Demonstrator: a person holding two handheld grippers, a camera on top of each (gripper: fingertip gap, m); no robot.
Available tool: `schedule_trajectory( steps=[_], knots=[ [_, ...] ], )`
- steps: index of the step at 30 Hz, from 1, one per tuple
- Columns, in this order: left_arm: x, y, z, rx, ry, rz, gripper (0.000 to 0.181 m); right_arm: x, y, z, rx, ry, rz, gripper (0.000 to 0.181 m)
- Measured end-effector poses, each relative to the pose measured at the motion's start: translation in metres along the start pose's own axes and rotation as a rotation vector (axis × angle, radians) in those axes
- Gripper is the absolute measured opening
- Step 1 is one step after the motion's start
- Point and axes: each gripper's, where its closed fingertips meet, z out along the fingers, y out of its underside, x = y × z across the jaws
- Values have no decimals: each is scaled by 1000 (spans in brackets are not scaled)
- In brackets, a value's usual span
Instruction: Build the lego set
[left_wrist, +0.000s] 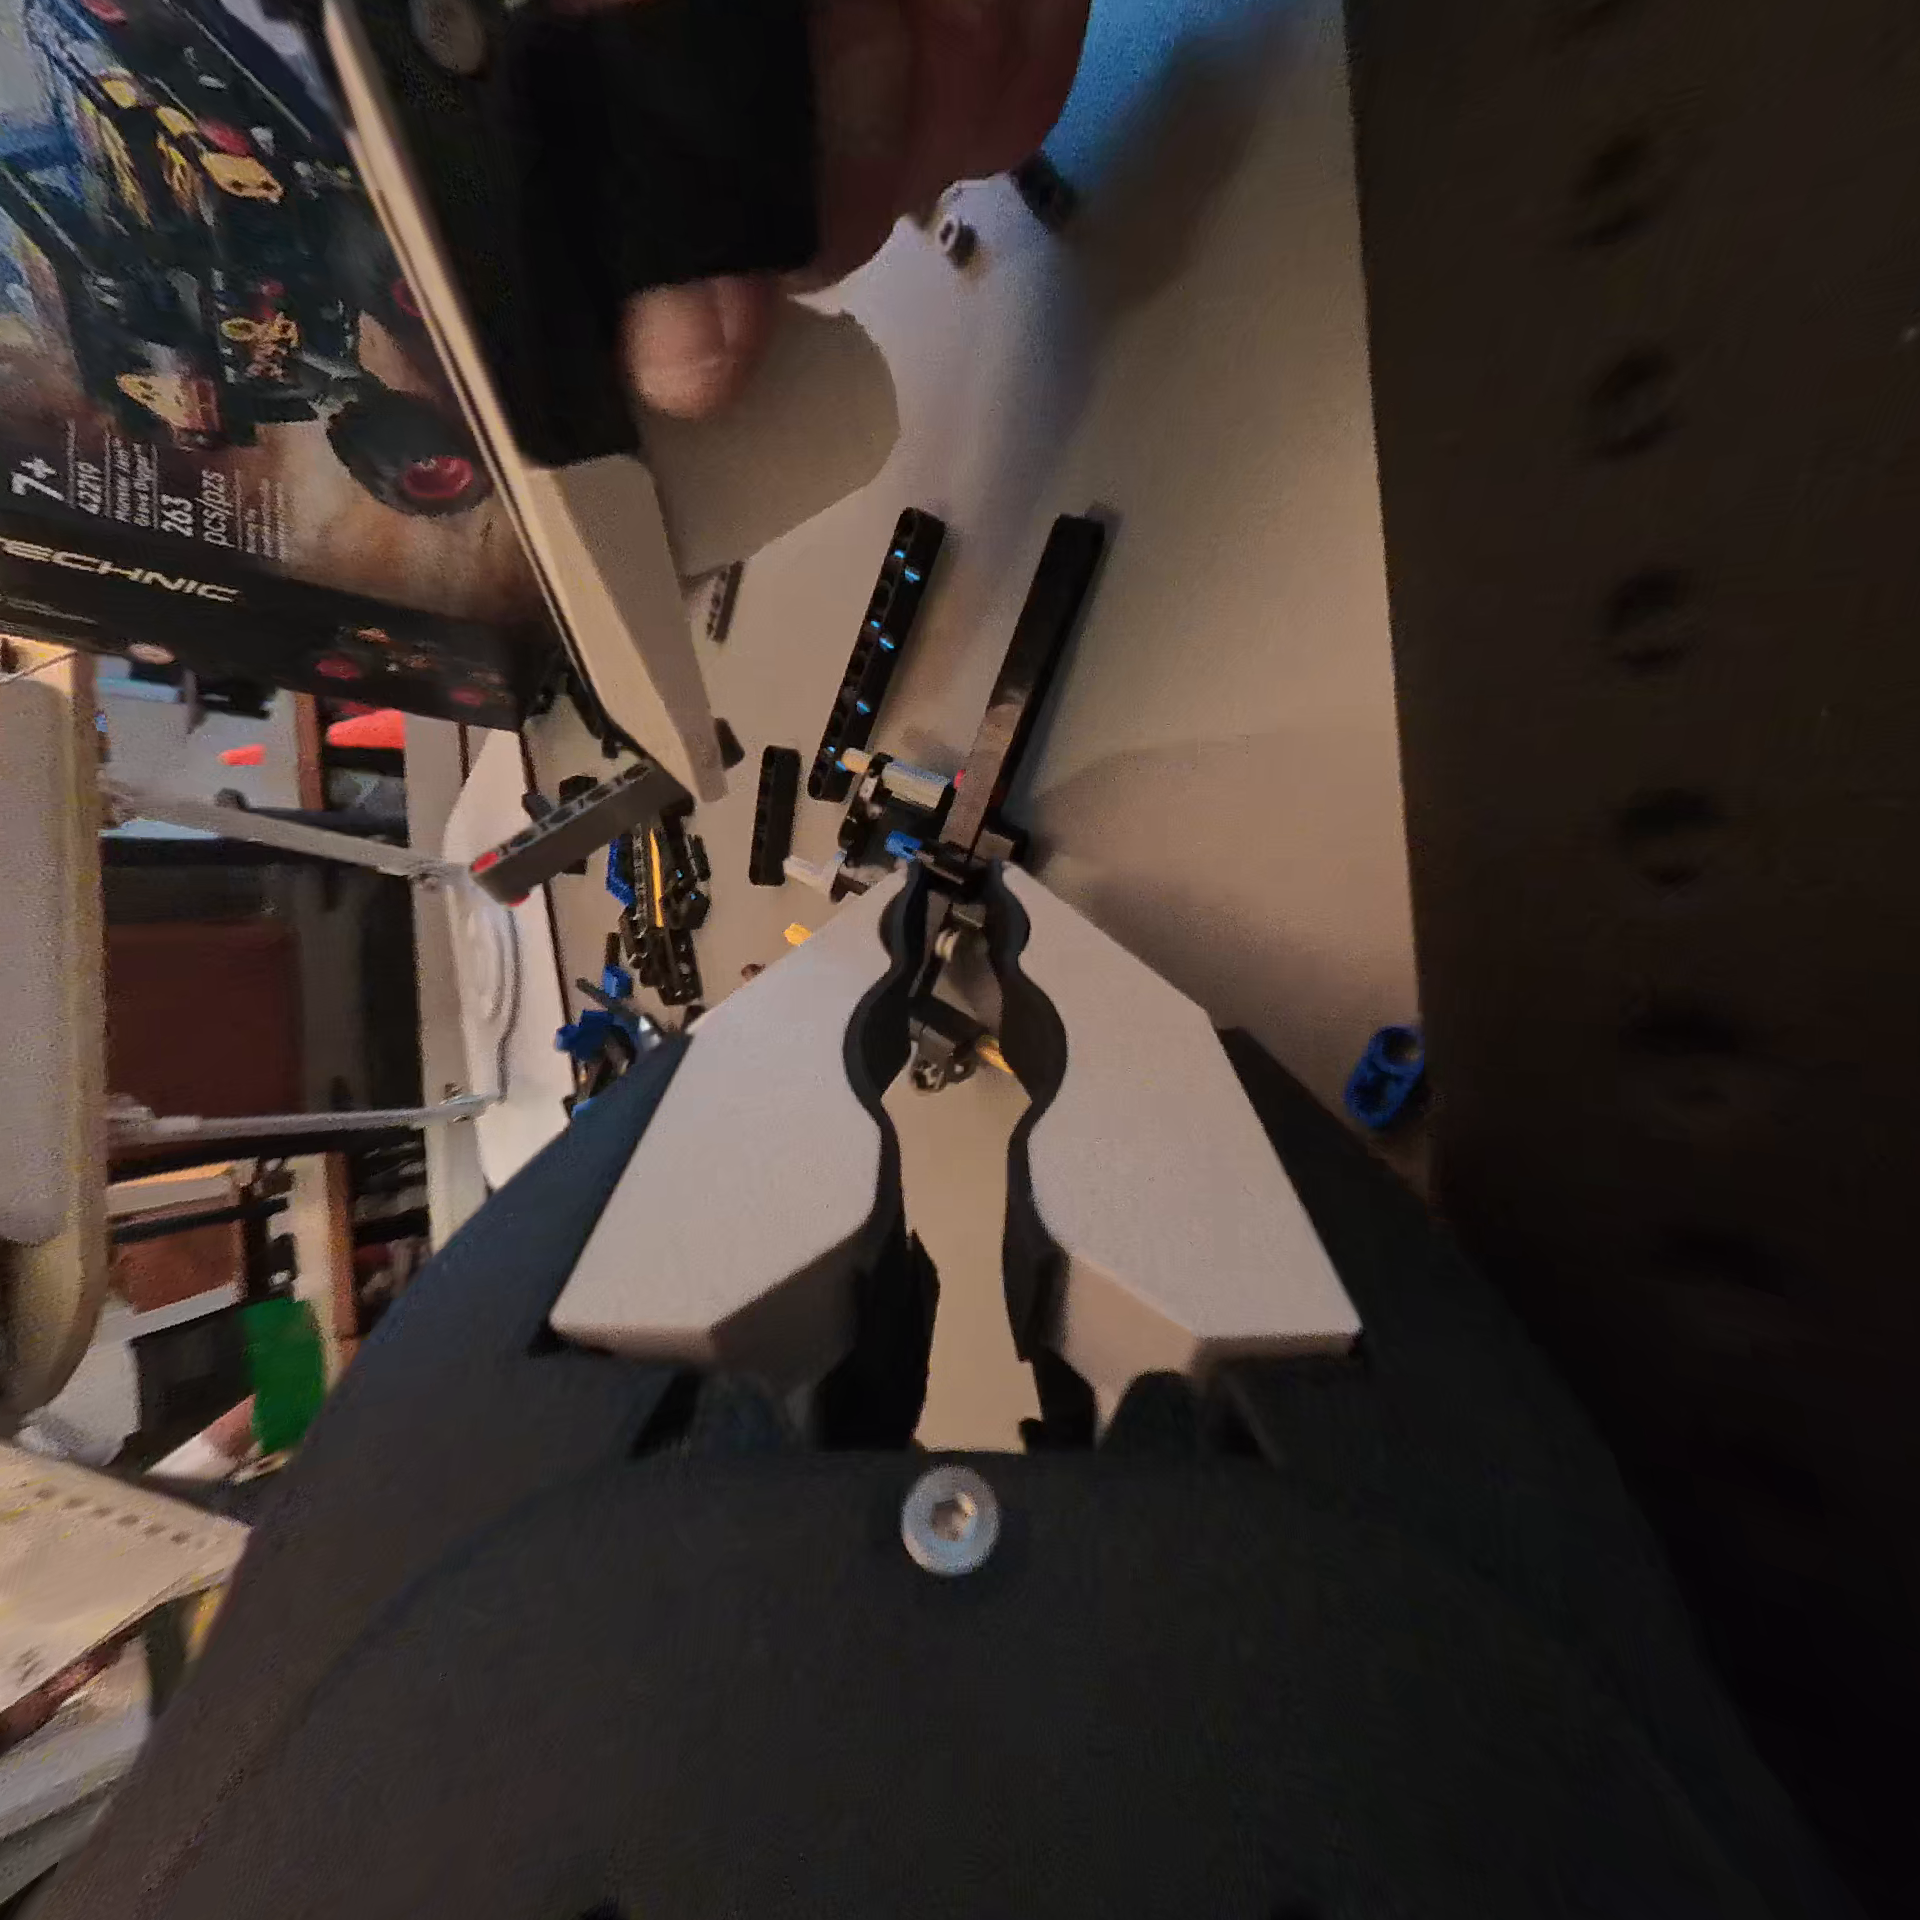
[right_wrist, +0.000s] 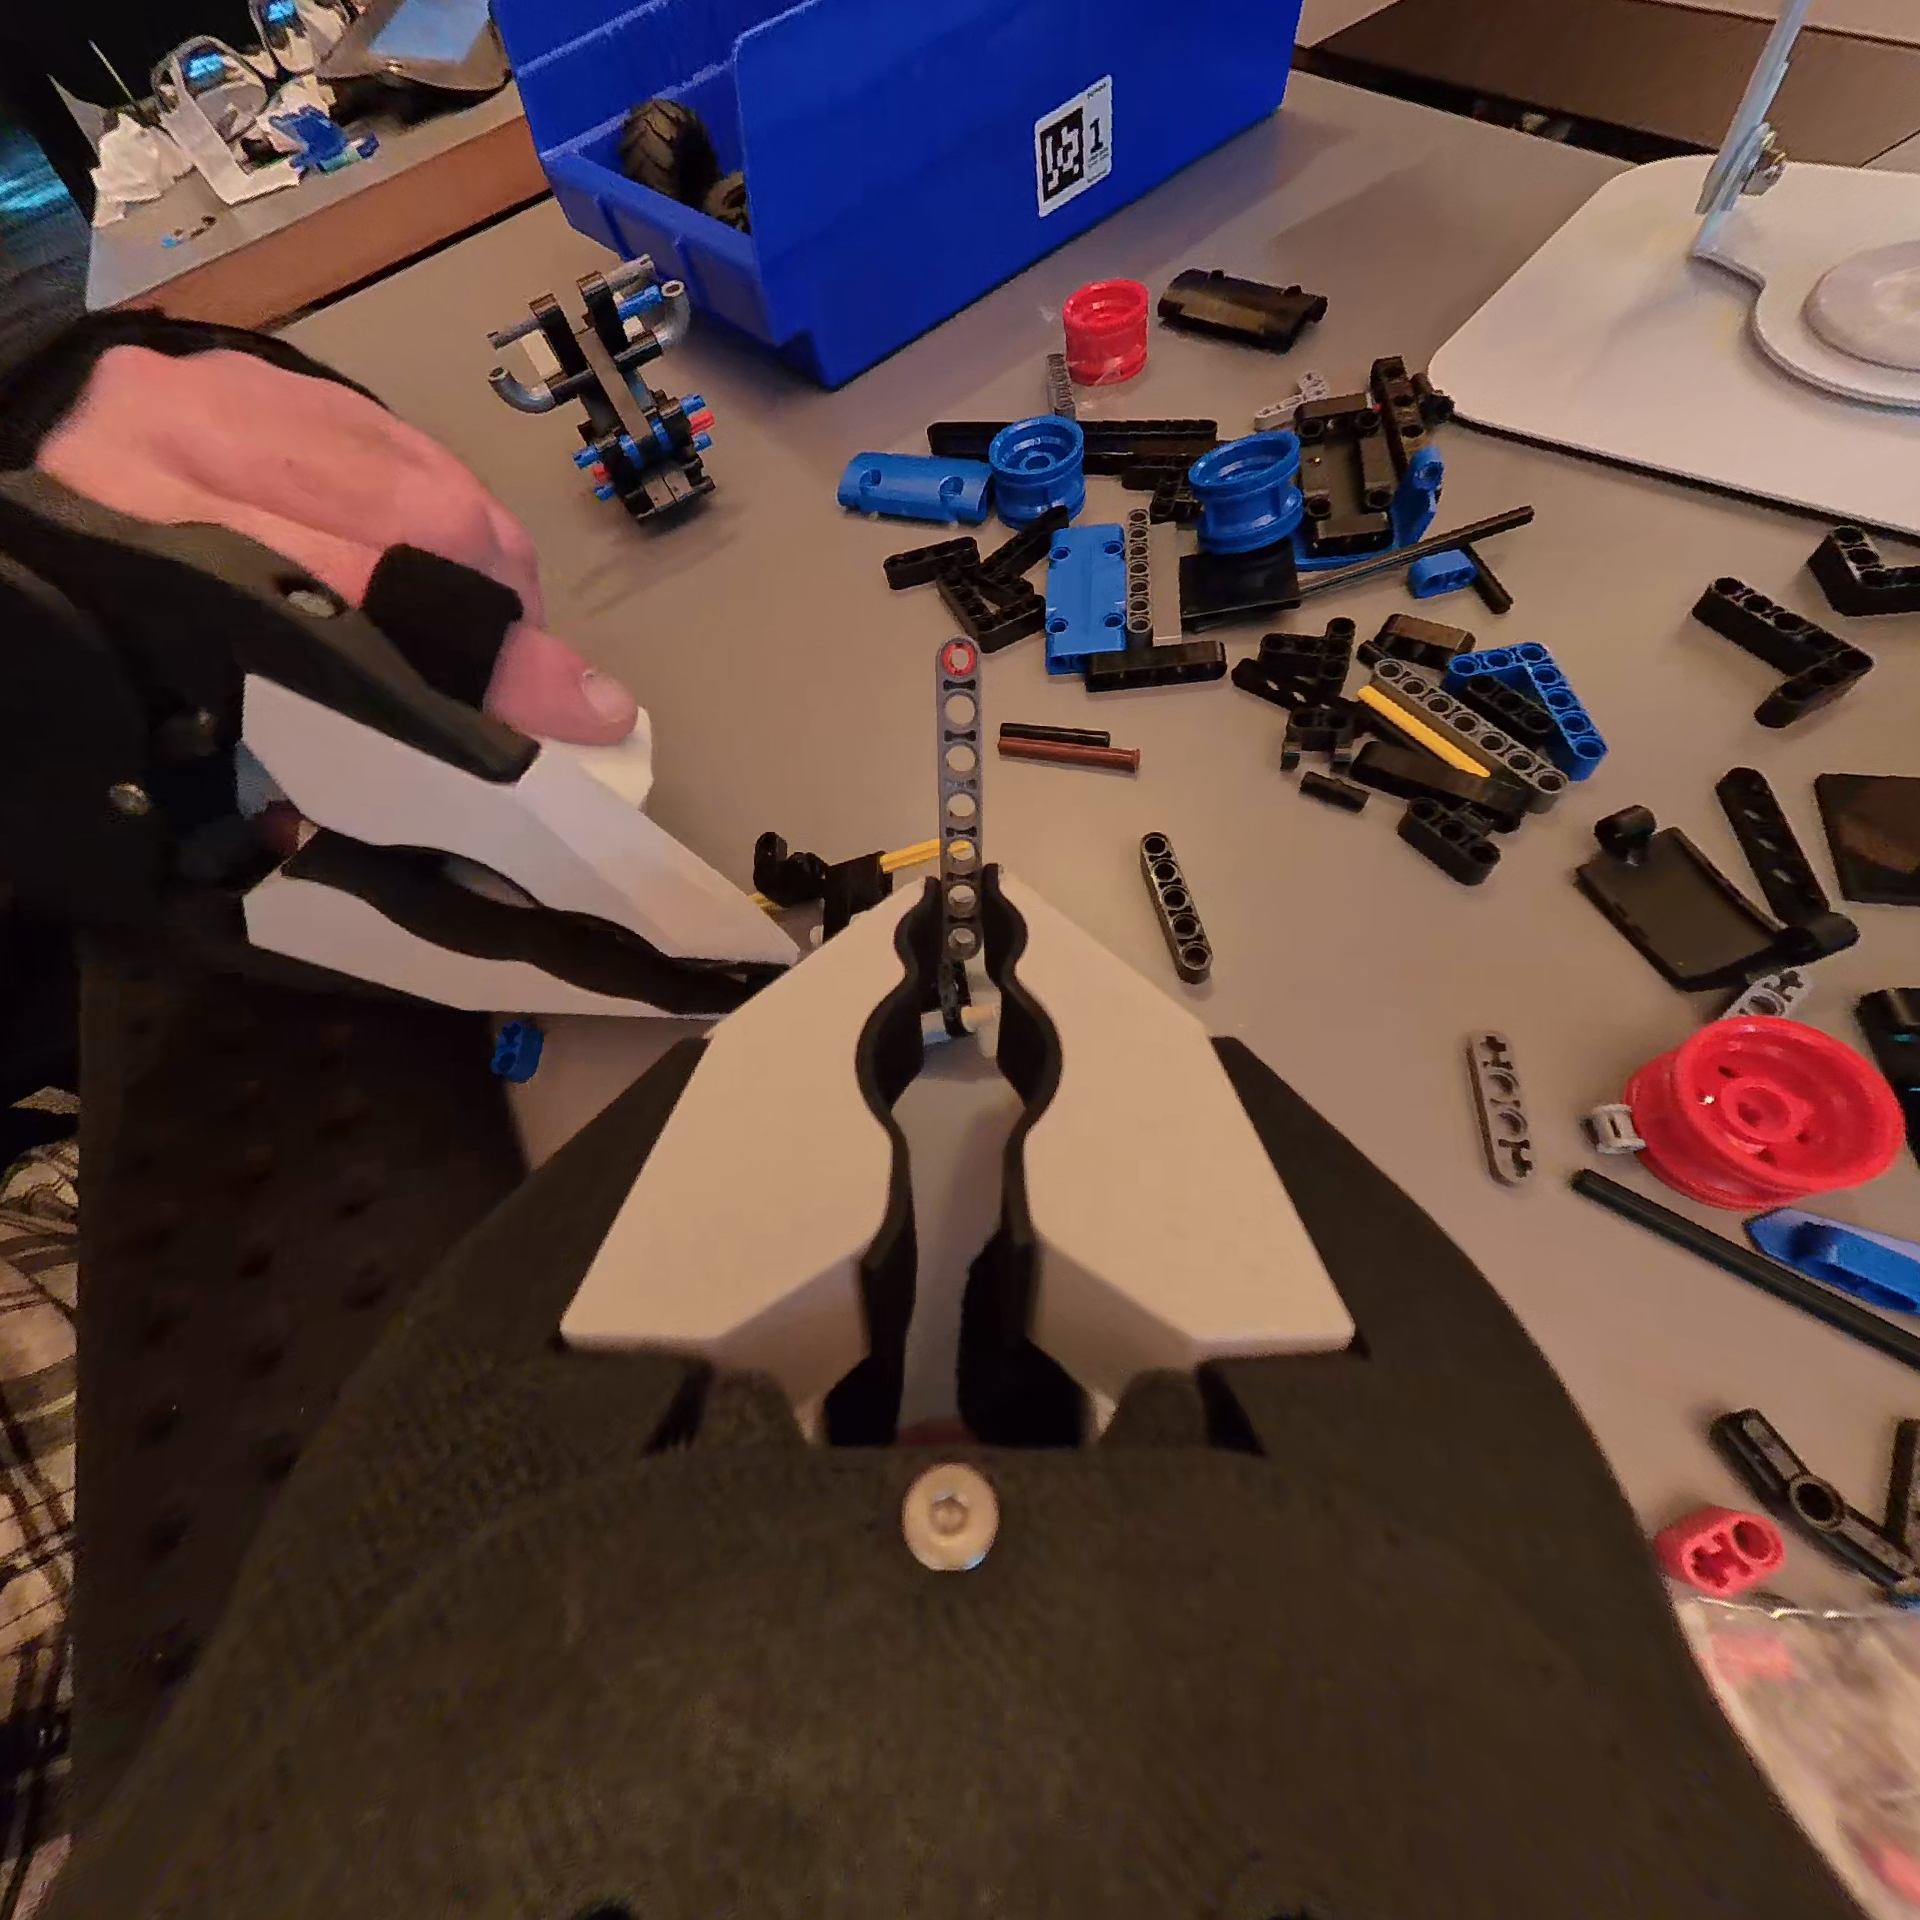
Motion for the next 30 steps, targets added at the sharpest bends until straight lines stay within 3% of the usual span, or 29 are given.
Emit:
schedule_trajectory(
  steps=[9,15,20,23,30],
  knots=[
    [1,-2,-1,-48,-48,29,9,-8,3,0,-18,-12,-42,6],
    [-32,7,-6,-54,-212,-63,8,-5,-1,-4,6,6,-48,5],
    [-90,18,-34,22,-438,-261,8,12,-34,-25,200,93,-1,6],
    [-97,18,-41,57,-481,-308,7,23,-48,-42,297,113,53,6],
    [-92,1,-37,70,-503,-252,7,-2,-56,-32,343,-70,199,6]
  ],
)
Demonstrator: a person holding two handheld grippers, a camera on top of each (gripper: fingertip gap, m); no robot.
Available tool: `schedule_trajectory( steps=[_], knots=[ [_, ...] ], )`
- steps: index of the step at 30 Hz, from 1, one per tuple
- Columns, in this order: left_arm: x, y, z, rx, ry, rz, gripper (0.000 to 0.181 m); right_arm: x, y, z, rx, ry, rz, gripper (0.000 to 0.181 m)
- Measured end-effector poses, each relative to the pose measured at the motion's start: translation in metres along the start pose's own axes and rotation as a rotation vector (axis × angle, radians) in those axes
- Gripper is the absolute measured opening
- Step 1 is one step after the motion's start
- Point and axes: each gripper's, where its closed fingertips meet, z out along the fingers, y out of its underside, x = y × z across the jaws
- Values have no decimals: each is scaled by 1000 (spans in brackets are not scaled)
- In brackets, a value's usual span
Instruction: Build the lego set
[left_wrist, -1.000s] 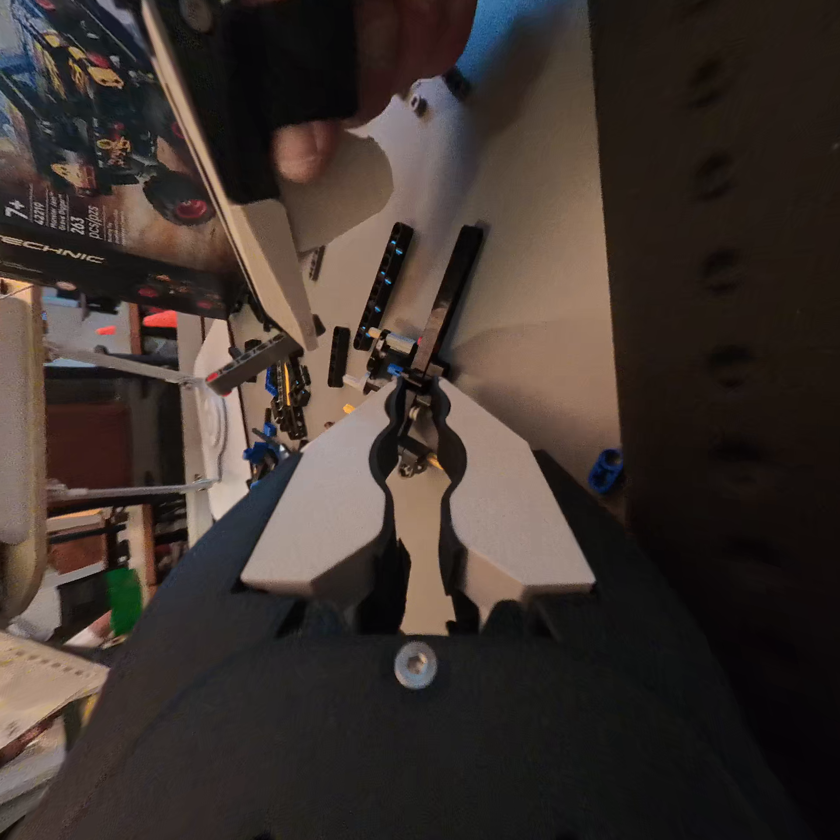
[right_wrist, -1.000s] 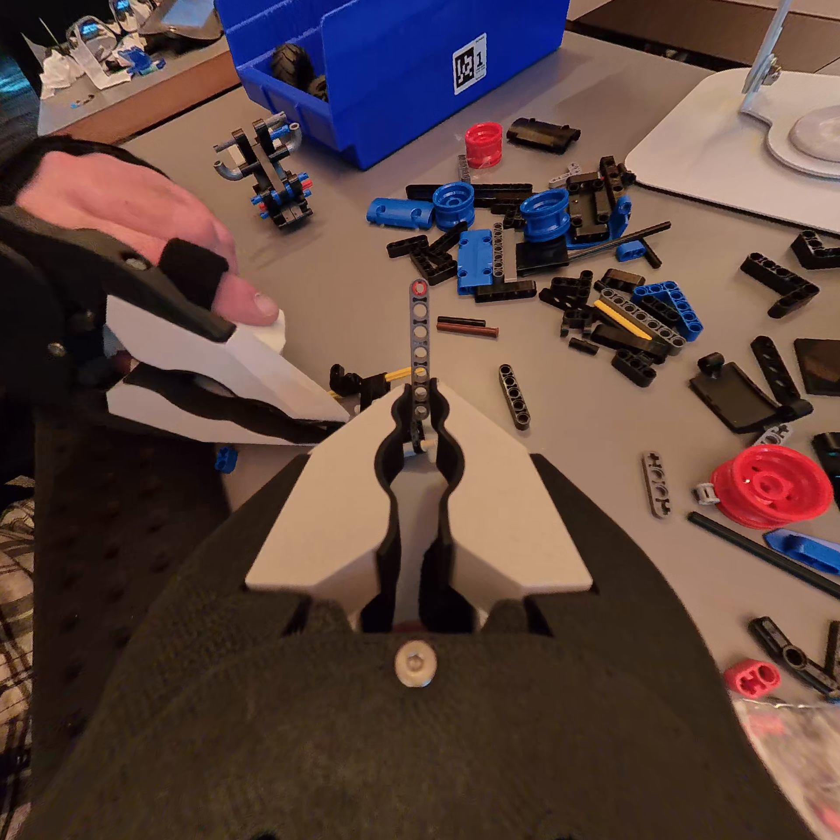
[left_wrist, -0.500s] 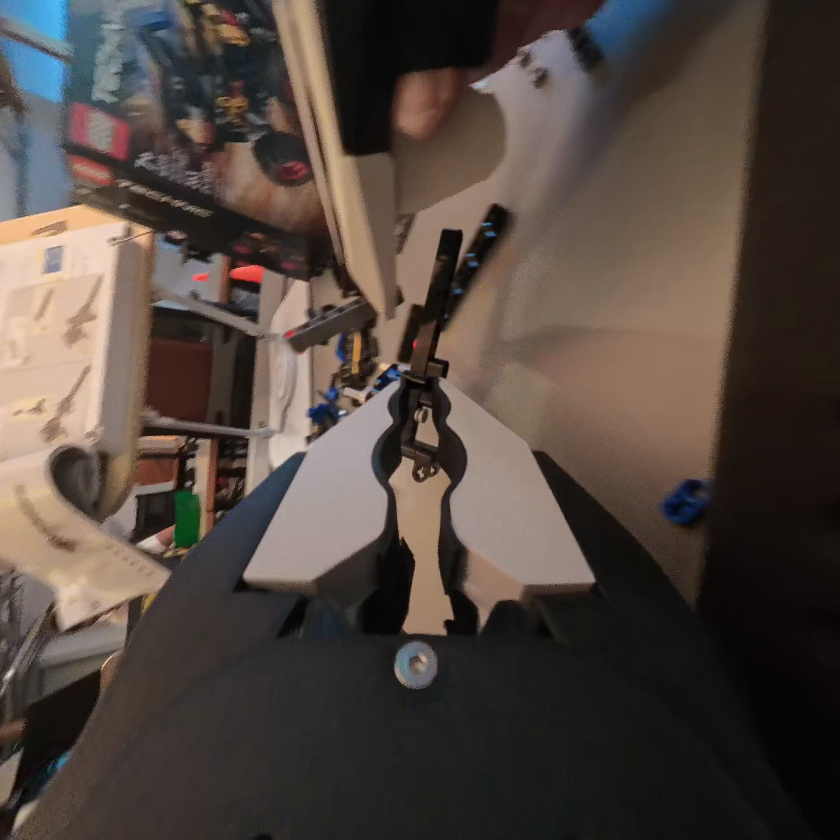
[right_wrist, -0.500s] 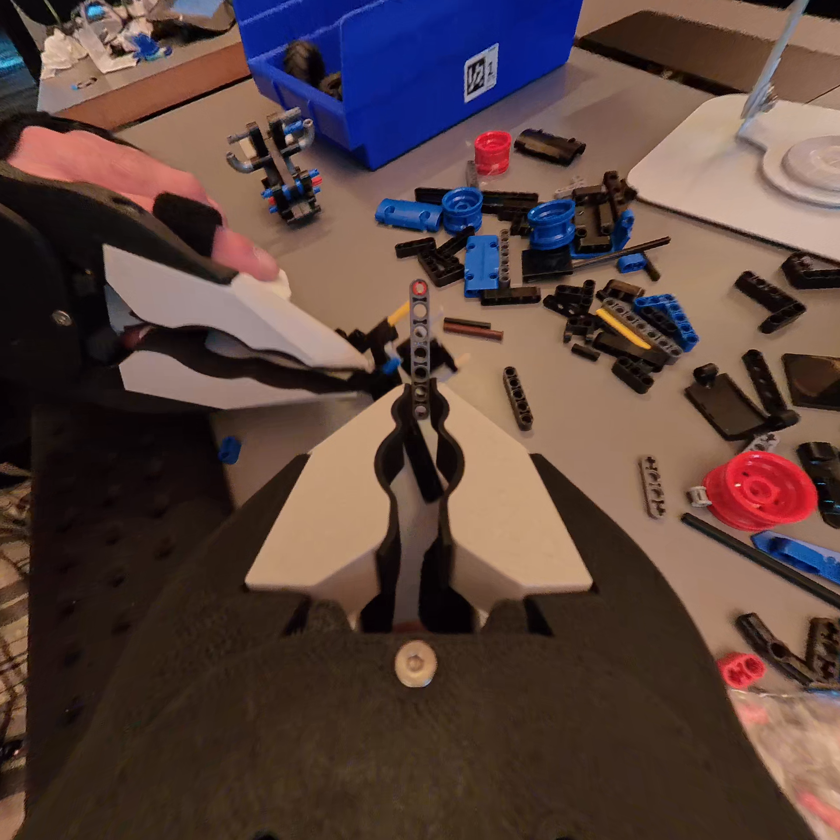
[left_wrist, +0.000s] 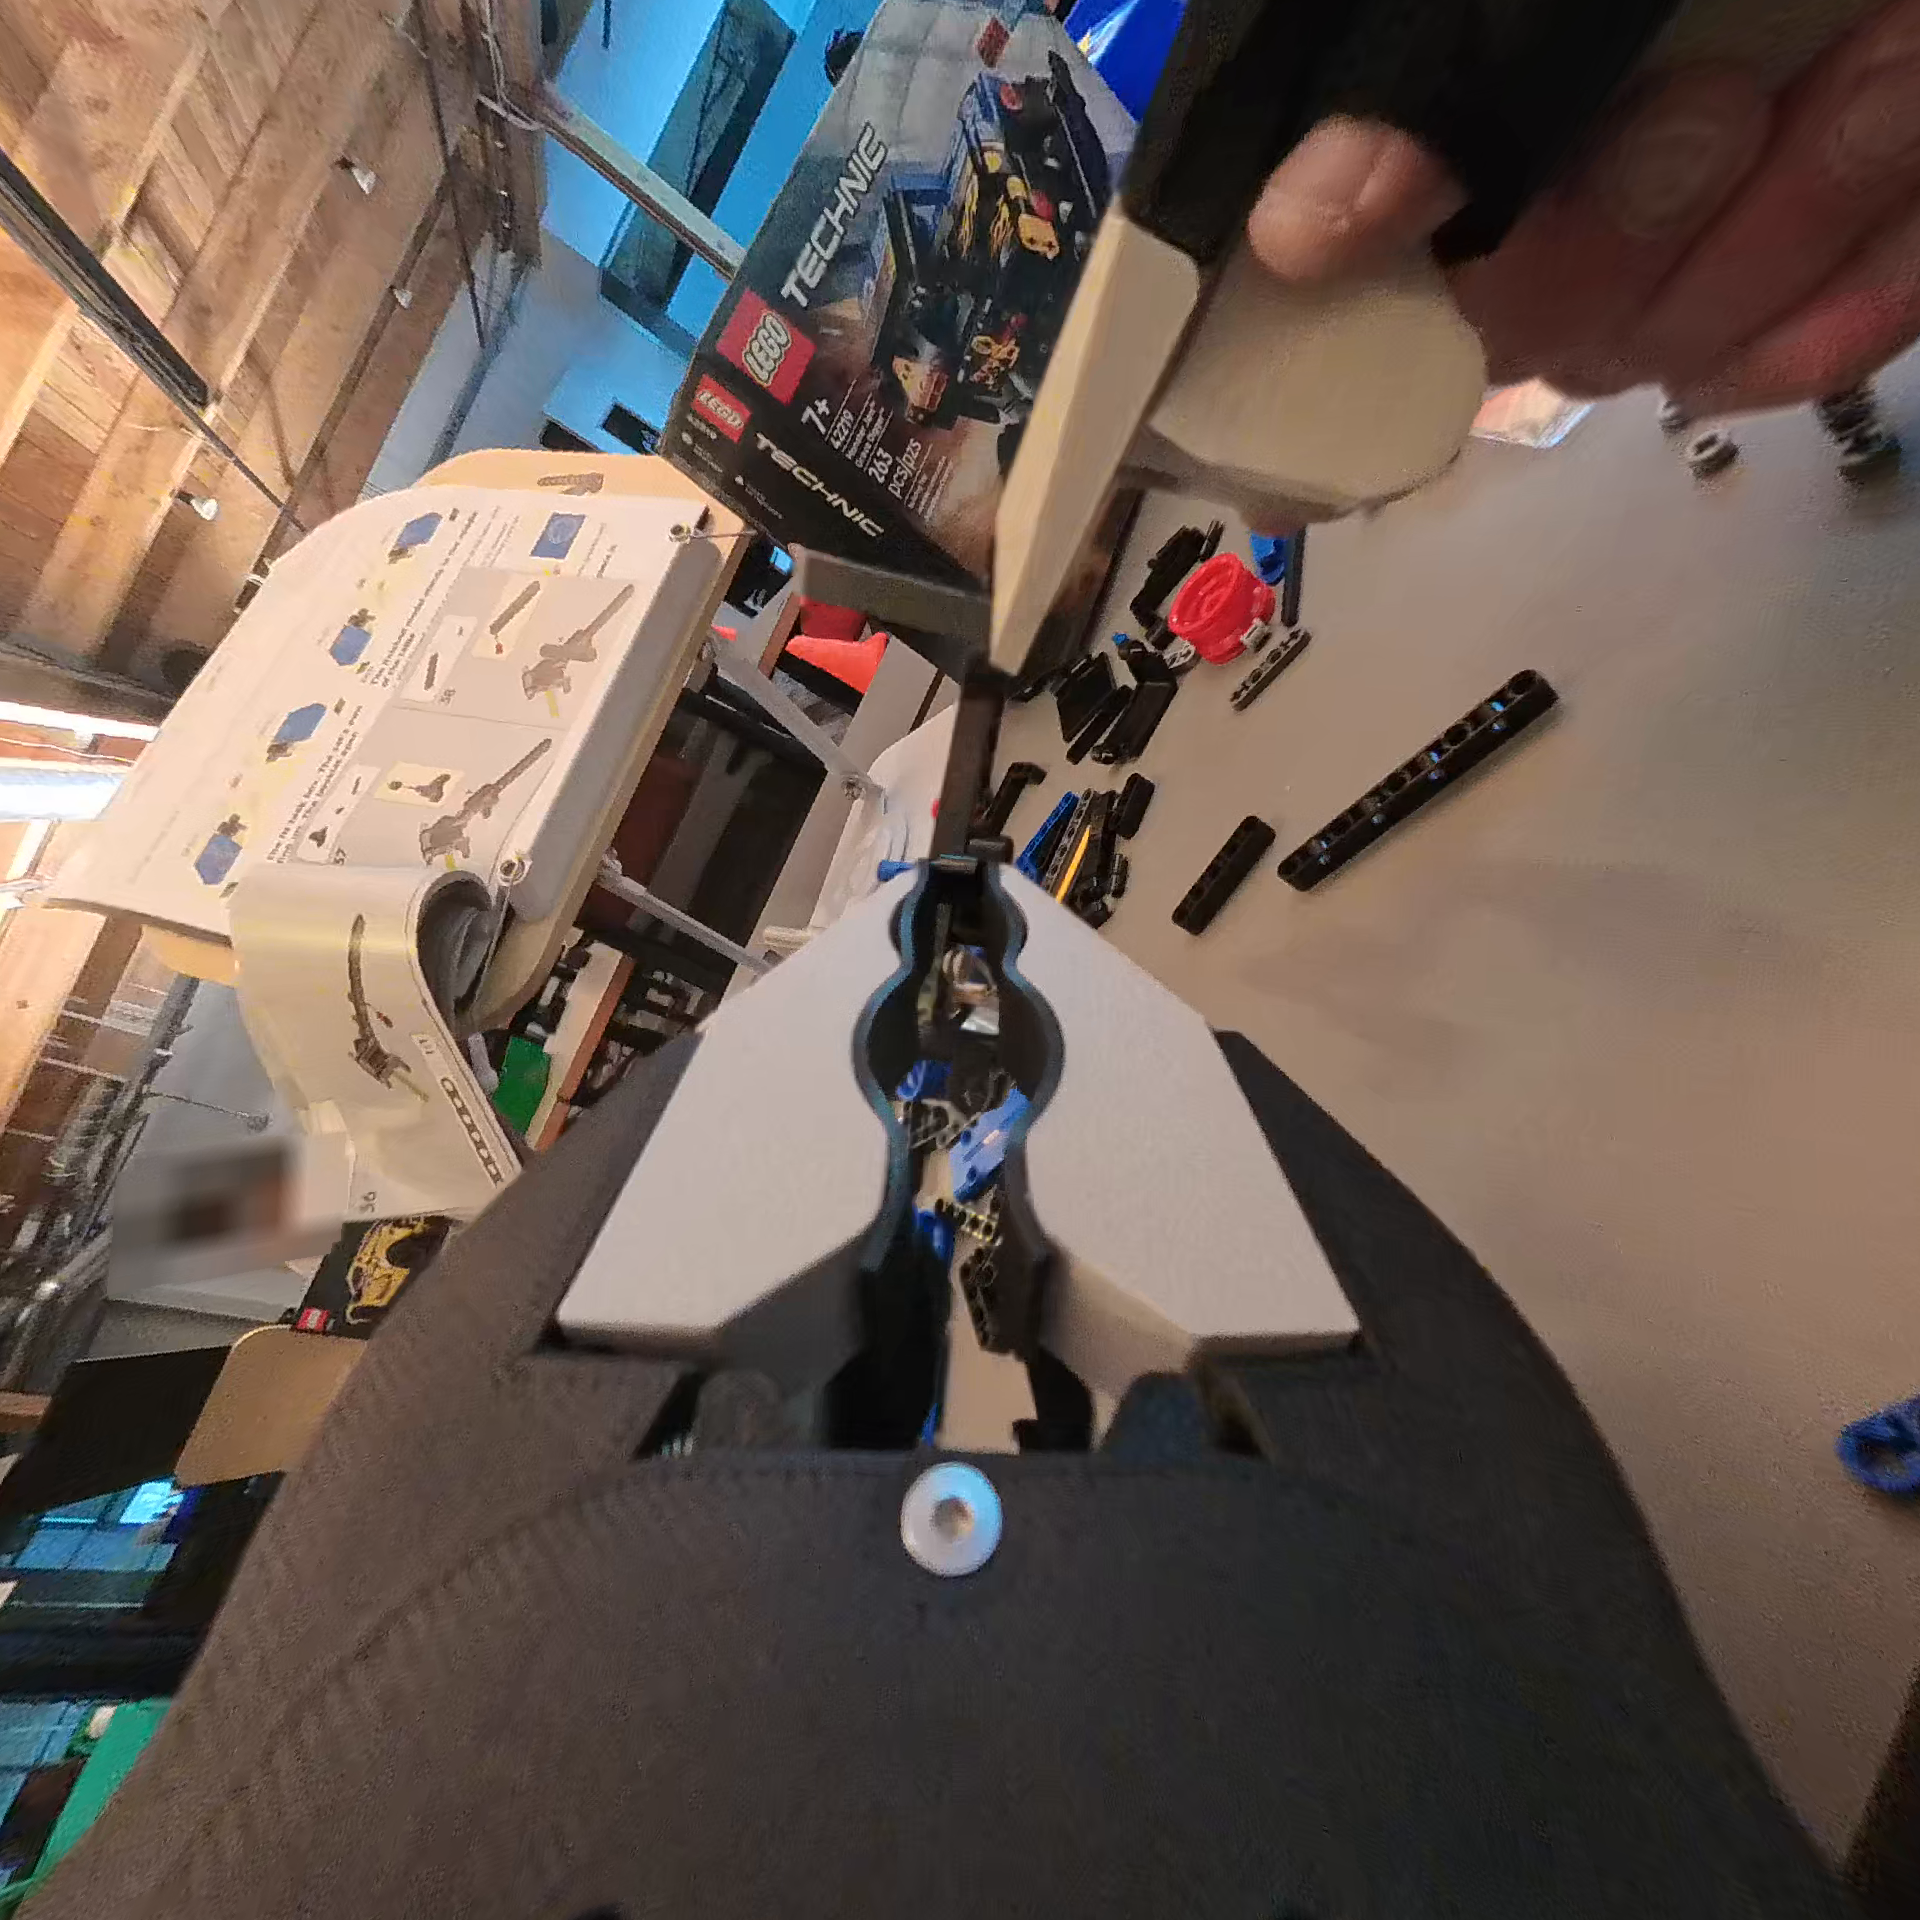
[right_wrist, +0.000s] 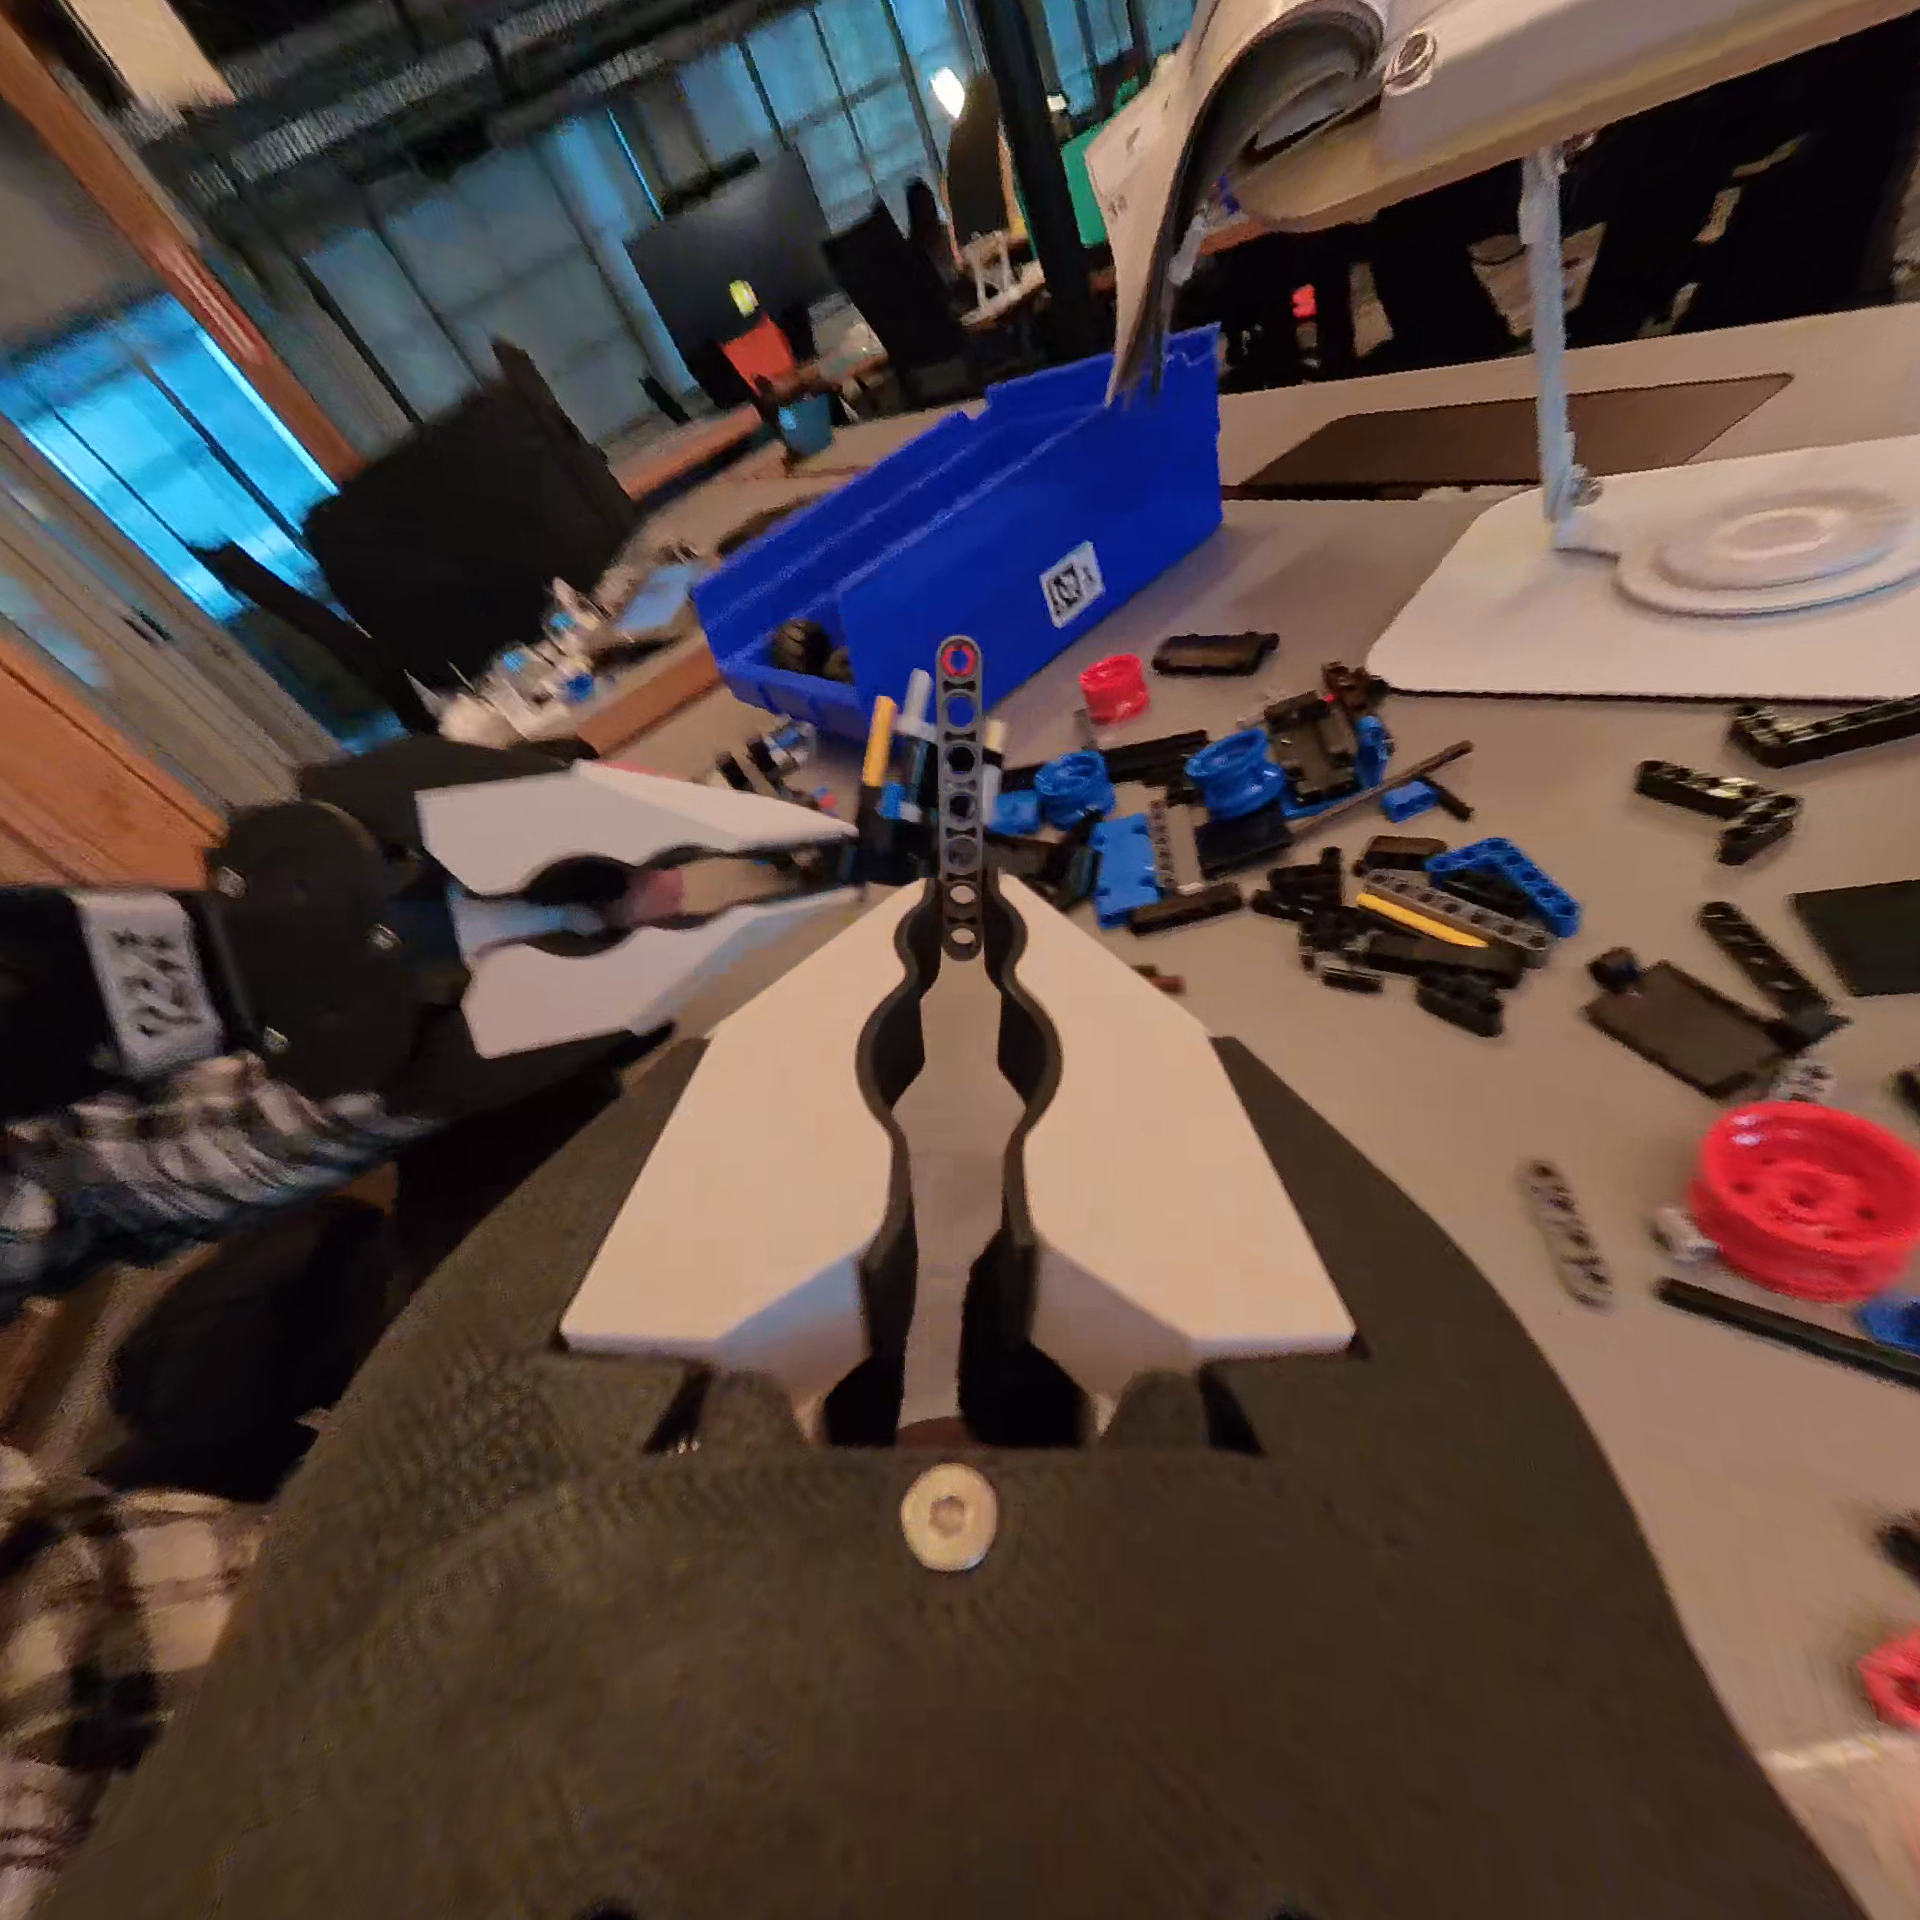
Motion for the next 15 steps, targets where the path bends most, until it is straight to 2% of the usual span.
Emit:
schedule_trajectory(
  steps=[6,15],
  knots=[
    [16,-10,2,23,30,76,6,-4,-4,10,35,-14,67,6],
    [67,2,3,-78,231,187,7,8,35,29,-170,7,29,6]
  ],
)
